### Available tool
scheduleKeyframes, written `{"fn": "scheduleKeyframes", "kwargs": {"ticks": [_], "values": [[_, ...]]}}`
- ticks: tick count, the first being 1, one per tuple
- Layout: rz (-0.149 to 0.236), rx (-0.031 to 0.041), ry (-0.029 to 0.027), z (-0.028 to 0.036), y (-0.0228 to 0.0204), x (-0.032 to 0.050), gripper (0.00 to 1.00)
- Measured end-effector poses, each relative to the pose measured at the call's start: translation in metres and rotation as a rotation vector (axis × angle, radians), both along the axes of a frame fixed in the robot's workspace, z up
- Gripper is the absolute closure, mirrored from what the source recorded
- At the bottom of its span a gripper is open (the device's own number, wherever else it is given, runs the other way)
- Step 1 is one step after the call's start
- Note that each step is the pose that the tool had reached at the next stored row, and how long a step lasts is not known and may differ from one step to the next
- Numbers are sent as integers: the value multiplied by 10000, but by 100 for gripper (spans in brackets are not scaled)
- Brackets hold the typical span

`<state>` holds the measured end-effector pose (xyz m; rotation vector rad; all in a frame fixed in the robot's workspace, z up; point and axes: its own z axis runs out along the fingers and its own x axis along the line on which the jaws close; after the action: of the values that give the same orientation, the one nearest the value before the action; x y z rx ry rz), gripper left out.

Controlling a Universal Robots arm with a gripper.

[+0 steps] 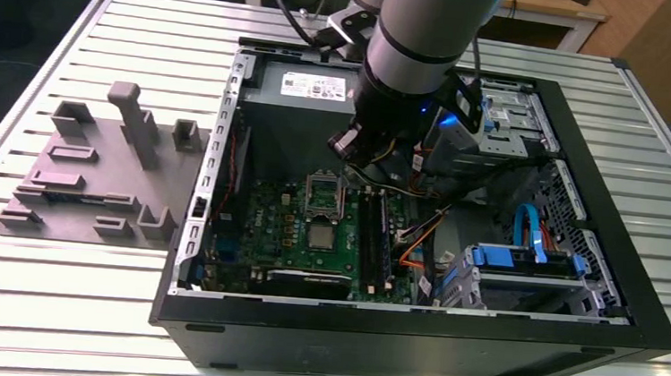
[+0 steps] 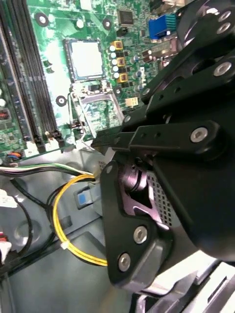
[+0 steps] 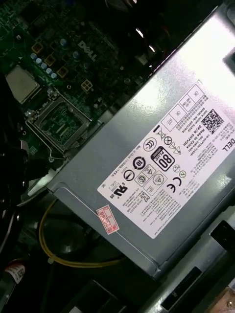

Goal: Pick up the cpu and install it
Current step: 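Close the cpu cover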

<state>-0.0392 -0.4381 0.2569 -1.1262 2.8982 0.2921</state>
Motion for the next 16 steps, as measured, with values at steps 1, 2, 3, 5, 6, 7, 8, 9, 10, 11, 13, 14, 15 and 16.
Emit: {"fn": "scheduleKeyframes", "kwargs": {"ticks": [1, 2, 3, 5, 6, 7, 8, 9, 10, 11, 13, 14, 15, 16], "values": [[14, 21, -1, -12, 0, 2, 90], [23, 34, -1, -21, -3, 5, 90], [24, 39, 0, -24, -7, 4, 90], [22, 40, 1, -25, -8, 4, 90], [24, 36, 0, -26, -11, 5, 90], [25, 24, 1, -26, -21, 5, 90], [25, 4, 1, -26, -31, 5, 90], [25, -13, 0, -27, -41, 5, 90], [24, -23, 1, -28, -52, 5, 90], [23, -26, 1, -32, -58, 4, 90], [26, -24, -1, -51, -61, 8, 90], [33, -25, 0, -65, -62, 14, 90], [41, -24, 1, -80, -62, 19, 90], [56, -22, 5, -95, -62, 27, 90]]}}
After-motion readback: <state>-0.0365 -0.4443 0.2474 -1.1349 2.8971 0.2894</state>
